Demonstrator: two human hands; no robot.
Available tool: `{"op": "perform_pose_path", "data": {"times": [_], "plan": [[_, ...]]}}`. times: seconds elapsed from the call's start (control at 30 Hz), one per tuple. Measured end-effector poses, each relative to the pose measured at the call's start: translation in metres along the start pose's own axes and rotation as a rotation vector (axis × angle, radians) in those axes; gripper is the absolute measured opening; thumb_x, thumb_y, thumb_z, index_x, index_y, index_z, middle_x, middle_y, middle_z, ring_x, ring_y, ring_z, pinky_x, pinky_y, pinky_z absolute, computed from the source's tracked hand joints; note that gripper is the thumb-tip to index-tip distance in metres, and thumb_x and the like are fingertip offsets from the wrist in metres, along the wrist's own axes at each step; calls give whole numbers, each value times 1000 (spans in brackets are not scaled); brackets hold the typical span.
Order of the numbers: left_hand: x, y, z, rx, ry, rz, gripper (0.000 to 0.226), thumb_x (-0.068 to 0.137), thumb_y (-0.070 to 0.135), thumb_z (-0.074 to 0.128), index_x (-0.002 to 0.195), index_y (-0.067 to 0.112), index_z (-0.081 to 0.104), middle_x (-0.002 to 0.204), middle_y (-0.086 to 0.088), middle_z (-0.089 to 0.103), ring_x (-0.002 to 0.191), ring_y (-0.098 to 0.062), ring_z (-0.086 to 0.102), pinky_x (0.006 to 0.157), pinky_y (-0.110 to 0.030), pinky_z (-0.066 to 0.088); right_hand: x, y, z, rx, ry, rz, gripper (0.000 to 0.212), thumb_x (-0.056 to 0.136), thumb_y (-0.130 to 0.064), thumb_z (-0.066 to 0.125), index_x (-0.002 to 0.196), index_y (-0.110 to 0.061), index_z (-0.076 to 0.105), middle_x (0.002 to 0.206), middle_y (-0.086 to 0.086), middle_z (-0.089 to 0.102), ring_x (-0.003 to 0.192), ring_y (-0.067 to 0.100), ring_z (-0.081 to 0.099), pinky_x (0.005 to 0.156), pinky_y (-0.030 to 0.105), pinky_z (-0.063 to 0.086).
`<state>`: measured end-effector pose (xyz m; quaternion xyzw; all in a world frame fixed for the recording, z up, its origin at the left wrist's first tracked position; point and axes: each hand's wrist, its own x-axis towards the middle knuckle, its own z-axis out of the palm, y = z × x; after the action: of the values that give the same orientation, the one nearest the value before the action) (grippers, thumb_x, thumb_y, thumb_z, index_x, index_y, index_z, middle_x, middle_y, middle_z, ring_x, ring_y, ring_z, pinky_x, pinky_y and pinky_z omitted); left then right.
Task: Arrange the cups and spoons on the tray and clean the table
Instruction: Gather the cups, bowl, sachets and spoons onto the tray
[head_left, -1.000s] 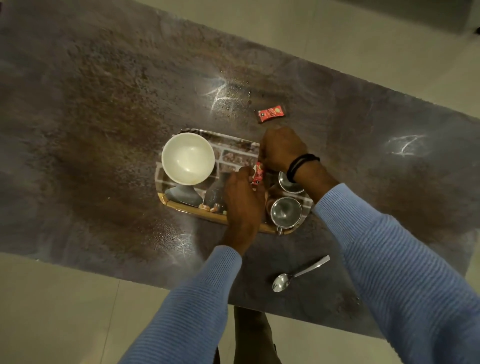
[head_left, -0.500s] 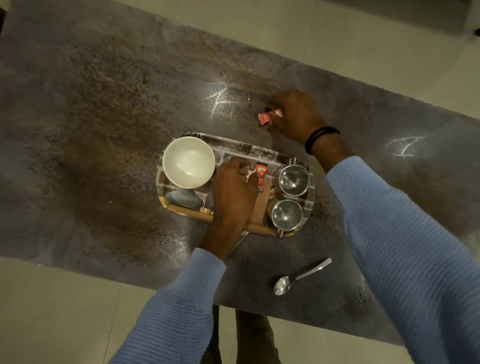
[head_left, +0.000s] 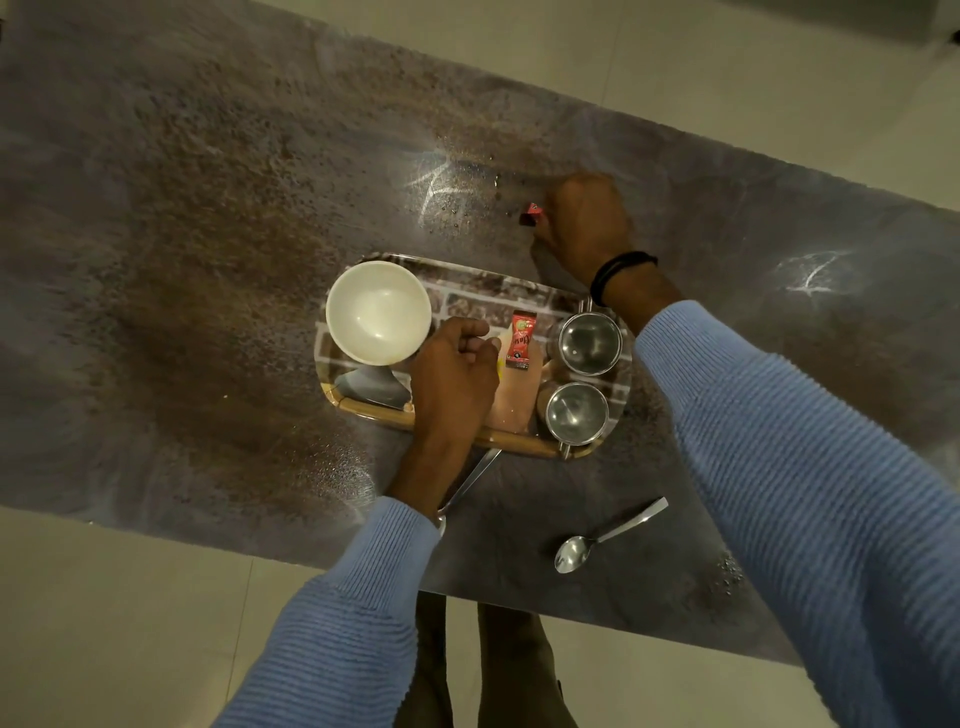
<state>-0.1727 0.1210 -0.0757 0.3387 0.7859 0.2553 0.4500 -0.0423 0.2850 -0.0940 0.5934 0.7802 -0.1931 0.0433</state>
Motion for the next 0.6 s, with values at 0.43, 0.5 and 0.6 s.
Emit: {"op": "perform_pose_path", "data": {"times": [0.43, 0.5, 0.6], "plan": [[0, 22, -27, -702, -273, -360, 35, 100, 37, 60, 100, 4, 72, 80, -7, 73, 75, -14, 70, 77, -29, 61, -134, -31, -11, 212, -22, -222, 25, 93, 2, 50, 110, 0, 68, 116, 17, 58, 100, 34, 58, 81, 48, 51], [-5, 8, -30, -693, -342, -359, 29, 97, 30, 66, 104, 3, 73, 80, -2, 75, 79, -12, 70, 78, -29, 61, -152, -33, -6, 211, -77, -272, 32, 92, -2, 45, 113, 0, 69, 120, 18, 58, 106, 35, 58, 87, 43, 50], [-17, -17, -29, -661, -413, -323, 21, 92, 12, 71, 110, -1, 72, 84, -4, 75, 74, -14, 68, 68, -25, 59, -168, -34, -3, 219, -120, -273, 45, 94, -26, 38, 120, -4, 68, 127, 13, 58, 115, 27, 54, 94, 20, 40]]}}
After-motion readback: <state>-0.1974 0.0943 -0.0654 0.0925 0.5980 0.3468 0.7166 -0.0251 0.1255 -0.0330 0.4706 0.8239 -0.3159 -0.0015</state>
